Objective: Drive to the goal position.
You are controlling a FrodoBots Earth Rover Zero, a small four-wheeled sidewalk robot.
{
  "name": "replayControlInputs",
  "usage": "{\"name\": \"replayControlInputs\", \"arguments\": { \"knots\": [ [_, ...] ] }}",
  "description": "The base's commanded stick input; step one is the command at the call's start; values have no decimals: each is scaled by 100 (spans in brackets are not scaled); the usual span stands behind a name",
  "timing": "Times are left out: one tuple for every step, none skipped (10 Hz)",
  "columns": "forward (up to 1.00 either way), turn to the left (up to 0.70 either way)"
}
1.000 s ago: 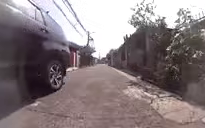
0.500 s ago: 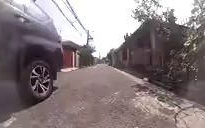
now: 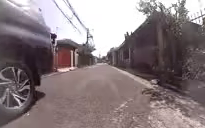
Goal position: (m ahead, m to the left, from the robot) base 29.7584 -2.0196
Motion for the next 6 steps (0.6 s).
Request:
{"name": "replayControlInputs", "arguments": {
  "knots": [
    [100,0],
    [100,0],
    [100,0],
    [100,0],
    [100,0],
    [100,0]
  ]
}}
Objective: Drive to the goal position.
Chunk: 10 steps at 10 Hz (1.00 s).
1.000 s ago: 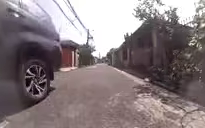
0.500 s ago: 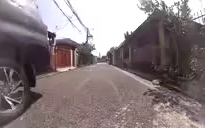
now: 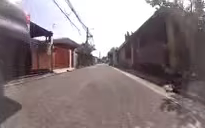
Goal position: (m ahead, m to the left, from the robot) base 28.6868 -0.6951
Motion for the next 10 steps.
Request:
{"name": "replayControlInputs", "arguments": {
  "knots": [
    [100,0],
    [100,0],
    [100,0],
    [100,0],
    [100,0],
    [100,0],
    [100,0],
    [100,0],
    [100,0],
    [100,0]
  ]
}}
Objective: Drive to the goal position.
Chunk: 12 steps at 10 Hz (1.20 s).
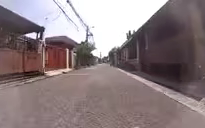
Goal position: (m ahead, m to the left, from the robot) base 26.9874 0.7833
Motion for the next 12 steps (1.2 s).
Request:
{"name": "replayControlInputs", "arguments": {
  "knots": [
    [100,0],
    [100,0],
    [100,0],
    [100,0],
    [100,0],
    [100,0],
    [100,0],
    [100,0],
    [100,0],
    [100,0],
    [100,0],
    [100,0]
  ]
}}
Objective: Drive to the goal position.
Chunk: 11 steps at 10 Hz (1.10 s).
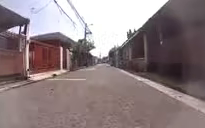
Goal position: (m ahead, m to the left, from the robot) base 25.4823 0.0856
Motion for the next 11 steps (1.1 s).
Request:
{"name": "replayControlInputs", "arguments": {
  "knots": [
    [100,0],
    [100,0],
    [100,0],
    [100,0],
    [100,0],
    [100,0],
    [100,0],
    [100,0],
    [100,0],
    [100,0],
    [100,0]
  ]
}}
